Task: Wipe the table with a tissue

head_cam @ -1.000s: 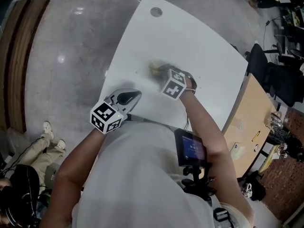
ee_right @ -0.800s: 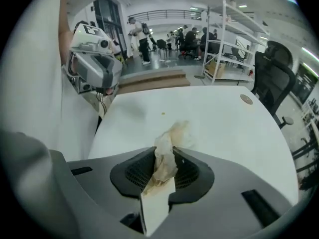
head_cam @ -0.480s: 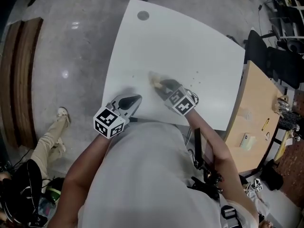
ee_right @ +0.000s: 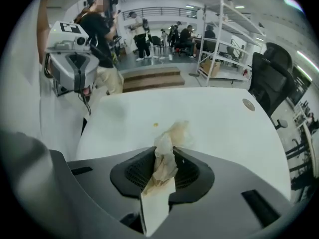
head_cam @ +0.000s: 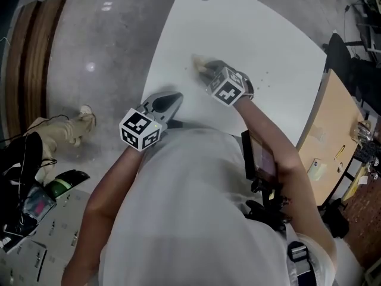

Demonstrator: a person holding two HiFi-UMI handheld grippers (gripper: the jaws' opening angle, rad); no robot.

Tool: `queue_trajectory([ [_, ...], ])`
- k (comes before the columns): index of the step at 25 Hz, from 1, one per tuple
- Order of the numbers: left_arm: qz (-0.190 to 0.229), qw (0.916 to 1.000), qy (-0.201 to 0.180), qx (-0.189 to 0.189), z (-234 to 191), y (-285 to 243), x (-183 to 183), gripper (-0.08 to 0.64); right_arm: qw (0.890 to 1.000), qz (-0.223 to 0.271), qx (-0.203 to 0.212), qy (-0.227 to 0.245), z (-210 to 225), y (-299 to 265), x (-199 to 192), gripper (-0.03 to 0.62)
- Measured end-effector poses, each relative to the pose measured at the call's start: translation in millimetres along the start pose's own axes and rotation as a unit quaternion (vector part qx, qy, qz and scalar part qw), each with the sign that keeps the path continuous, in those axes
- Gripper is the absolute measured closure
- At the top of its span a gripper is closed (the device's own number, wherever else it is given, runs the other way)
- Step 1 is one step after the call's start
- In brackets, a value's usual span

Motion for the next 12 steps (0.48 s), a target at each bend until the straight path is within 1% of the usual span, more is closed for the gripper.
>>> queue_trajectory([
  [3, 0.009, 0.9998, 0.001, 0.015, -7, 10, 7, 0.552, 0.998, -0.04, -0.008, 0.038, 6, -8, 16, 0.503],
  [6, 0.013, 0.9996, 0.006, 0.025, -7, 11, 0, 0.552, 0.997, -0.062, -0.003, 0.045, 4, -15, 16, 0.503],
  [9, 0.014, 0.9996, 0.006, 0.023, -5, 7, -6, 0.552, 0.996, -0.075, -0.007, 0.048, 3, -16, 13, 0.503],
  [12, 0.016, 0.9995, 0.005, 0.025, -4, 7, -7, 0.552, 0.994, -0.082, -0.014, 0.065, -1, -19, 17, 0.503],
])
Point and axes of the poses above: the fingertips, and each gripper's own axes: y backward along the fingers, z to its right, x out of its top, the point moved 10 cm from there along y, backward along the fingers, and after that the axes turned 5 degrees about z, right-handed, at the moved point
